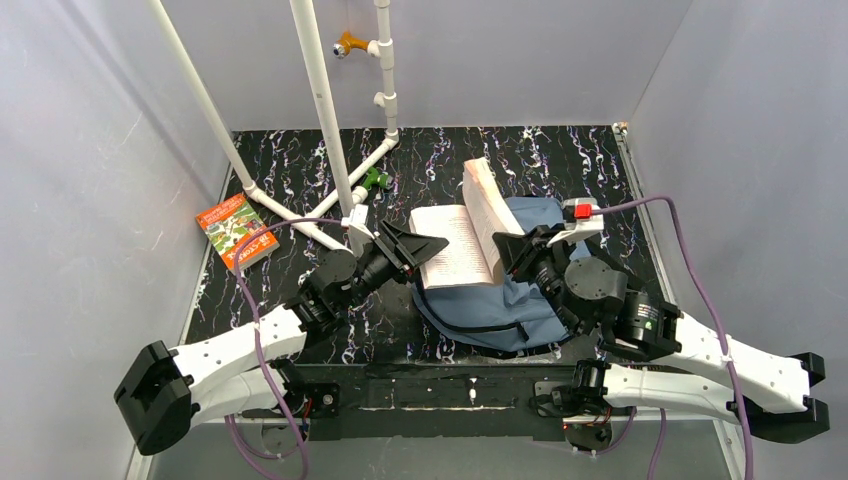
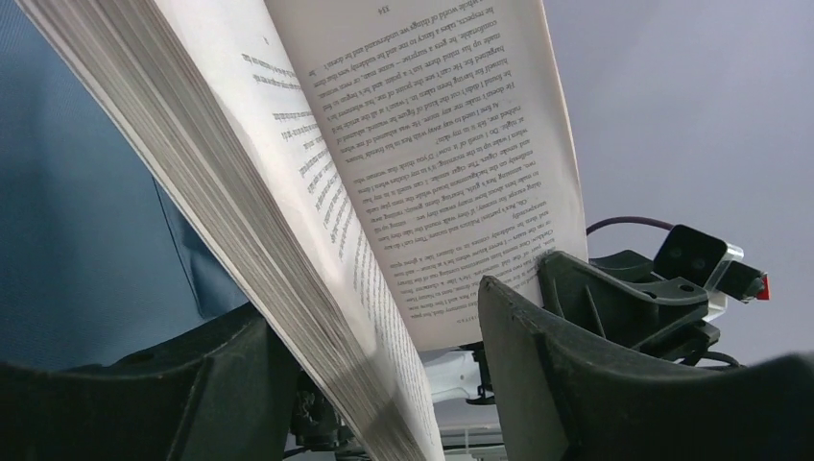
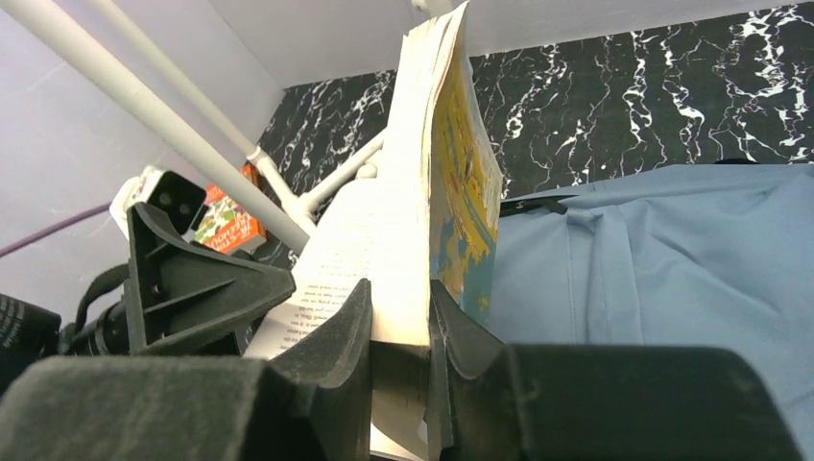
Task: Pack the student bag
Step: Pick up the book from the center of the board.
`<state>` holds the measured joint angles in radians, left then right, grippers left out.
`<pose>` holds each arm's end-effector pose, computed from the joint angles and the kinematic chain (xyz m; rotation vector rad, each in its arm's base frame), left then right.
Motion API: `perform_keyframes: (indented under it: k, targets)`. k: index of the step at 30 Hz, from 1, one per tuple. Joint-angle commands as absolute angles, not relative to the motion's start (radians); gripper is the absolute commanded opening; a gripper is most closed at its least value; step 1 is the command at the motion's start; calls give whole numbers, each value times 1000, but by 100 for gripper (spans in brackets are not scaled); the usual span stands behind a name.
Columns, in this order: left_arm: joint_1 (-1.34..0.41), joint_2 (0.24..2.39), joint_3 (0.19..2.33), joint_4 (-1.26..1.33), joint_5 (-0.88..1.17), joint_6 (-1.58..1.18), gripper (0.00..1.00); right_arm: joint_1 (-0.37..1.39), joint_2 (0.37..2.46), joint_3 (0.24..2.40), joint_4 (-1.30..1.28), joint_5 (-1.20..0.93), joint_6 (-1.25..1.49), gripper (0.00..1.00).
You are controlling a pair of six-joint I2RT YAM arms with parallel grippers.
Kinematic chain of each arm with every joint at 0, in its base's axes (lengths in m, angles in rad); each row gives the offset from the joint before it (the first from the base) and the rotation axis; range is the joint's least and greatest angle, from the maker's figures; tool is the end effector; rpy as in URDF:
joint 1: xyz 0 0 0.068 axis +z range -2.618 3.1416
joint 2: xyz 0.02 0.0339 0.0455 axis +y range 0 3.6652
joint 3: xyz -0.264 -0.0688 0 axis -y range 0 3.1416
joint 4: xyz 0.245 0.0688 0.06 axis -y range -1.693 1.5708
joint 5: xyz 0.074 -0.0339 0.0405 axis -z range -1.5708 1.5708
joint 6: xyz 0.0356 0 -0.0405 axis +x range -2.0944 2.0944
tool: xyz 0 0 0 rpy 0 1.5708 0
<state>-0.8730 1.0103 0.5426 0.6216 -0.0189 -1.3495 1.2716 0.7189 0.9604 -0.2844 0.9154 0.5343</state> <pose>0.1507 -0.1786 0.2970 -0.4173 1.6394 -1.7623 0.0684 0.1259 0.4001 0.1182 1.6329 0.6620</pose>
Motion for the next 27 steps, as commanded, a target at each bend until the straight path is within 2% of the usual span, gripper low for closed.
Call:
perform_keyframes:
  k: [1,10,18,20,24,27]
  targets:
    - [-878,994,520,652,-35,-1355,59,1275,703,975,-117,865,489,1]
    - [-877,1038,517,652,-1,-1252,30,1275,756,1005,-102,623,330,1]
    - [-877,1039,396,653,0,-1176,23,1275,776,858,-89,609,311,1]
    - [-877,1033,369,652,0,-1166,28,1275,775,800,-42,603,310,1]
    - [-877,1025,339,652,15,-1160,46,1275,803,715,35,578,311,1]
    - [-878,1031,349,652,68,-1144,69,1276,826,690,58,569,333,1]
